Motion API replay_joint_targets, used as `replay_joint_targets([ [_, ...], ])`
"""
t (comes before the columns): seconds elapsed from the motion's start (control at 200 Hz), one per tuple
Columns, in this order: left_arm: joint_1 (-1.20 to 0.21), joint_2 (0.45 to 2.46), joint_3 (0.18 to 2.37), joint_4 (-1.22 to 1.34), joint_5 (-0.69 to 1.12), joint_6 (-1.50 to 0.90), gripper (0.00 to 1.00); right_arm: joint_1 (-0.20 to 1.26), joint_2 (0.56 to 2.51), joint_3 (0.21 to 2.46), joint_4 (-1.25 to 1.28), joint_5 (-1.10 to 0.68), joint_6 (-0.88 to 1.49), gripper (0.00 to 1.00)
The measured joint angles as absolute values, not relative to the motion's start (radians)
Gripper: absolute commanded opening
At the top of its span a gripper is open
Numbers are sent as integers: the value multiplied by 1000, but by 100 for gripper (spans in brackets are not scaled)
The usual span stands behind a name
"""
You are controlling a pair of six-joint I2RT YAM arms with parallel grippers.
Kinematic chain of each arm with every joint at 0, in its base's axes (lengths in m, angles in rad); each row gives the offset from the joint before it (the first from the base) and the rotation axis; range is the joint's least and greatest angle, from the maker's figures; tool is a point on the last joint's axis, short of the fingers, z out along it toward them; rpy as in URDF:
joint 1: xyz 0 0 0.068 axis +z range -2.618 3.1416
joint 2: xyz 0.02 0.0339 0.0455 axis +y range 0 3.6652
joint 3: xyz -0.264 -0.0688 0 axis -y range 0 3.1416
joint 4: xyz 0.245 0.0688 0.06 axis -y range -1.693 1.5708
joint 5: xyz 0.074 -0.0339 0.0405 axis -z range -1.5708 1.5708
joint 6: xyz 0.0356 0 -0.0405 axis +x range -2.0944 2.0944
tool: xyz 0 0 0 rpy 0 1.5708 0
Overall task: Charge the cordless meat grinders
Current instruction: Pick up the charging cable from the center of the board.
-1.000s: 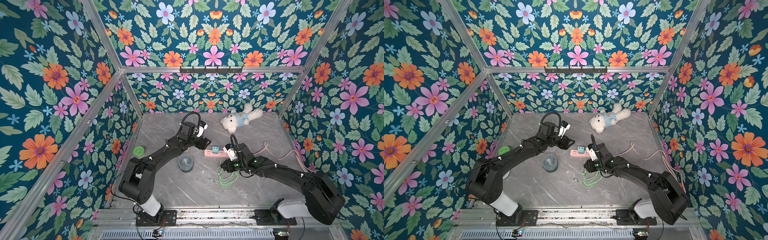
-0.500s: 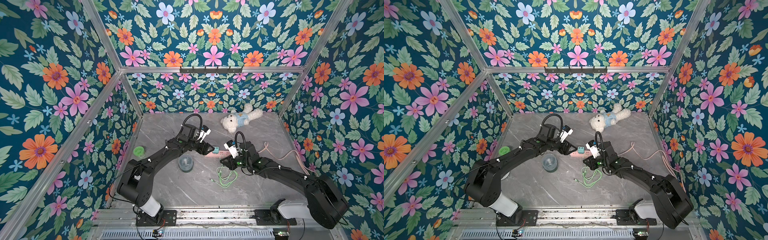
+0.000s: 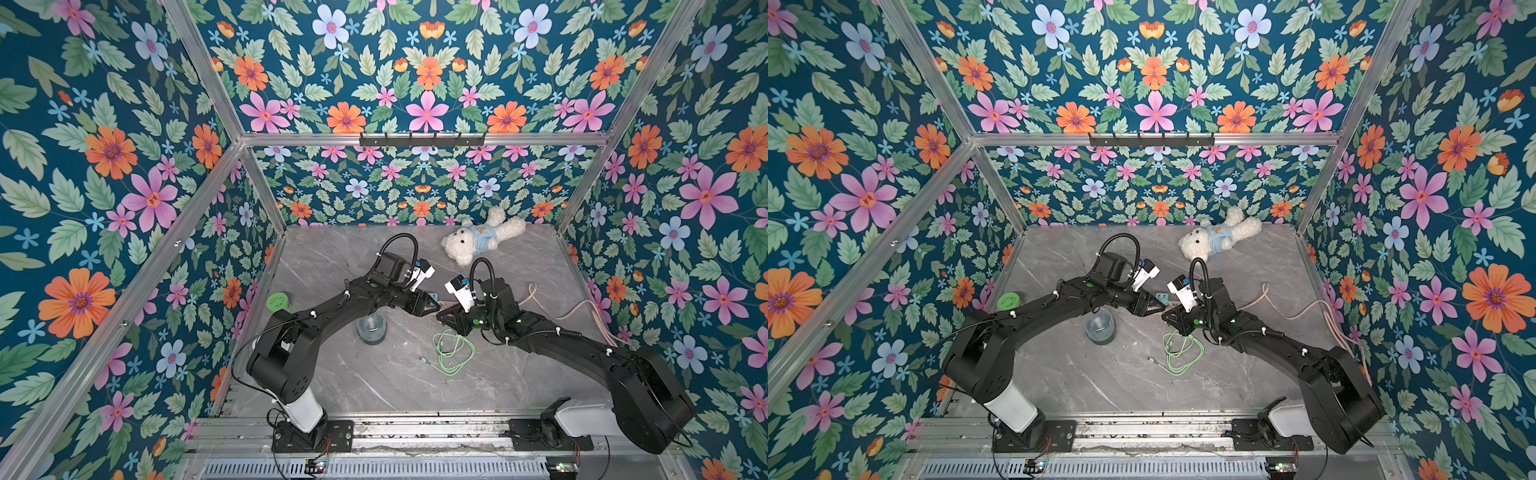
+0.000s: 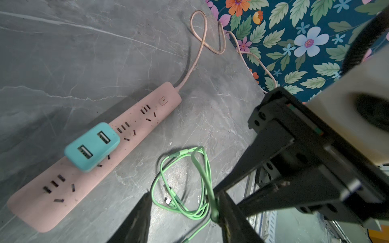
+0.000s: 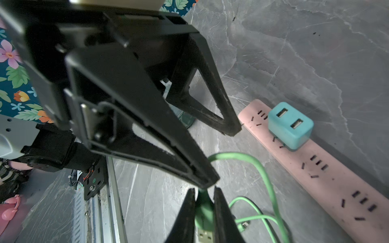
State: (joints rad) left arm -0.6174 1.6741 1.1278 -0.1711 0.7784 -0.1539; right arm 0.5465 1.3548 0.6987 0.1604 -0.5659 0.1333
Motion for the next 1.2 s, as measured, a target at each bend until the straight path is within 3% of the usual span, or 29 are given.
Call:
replay_joint_targets([
  [0.325,-628,1715,1165,-175,836,-176,13,541,1356,699,160,-559,117,17],
  [0.47,-629,1726,1178,-187,850,-176,0,535,1356,704,158,-550,113,25],
  [0.74,-628,1731,1217,-224,830,-158,0,529,1364,744,111,-575,91,42],
  [1.2,-627,1682,1209,-231,839,-129,0,422,1369,643,195,-849,191,44],
])
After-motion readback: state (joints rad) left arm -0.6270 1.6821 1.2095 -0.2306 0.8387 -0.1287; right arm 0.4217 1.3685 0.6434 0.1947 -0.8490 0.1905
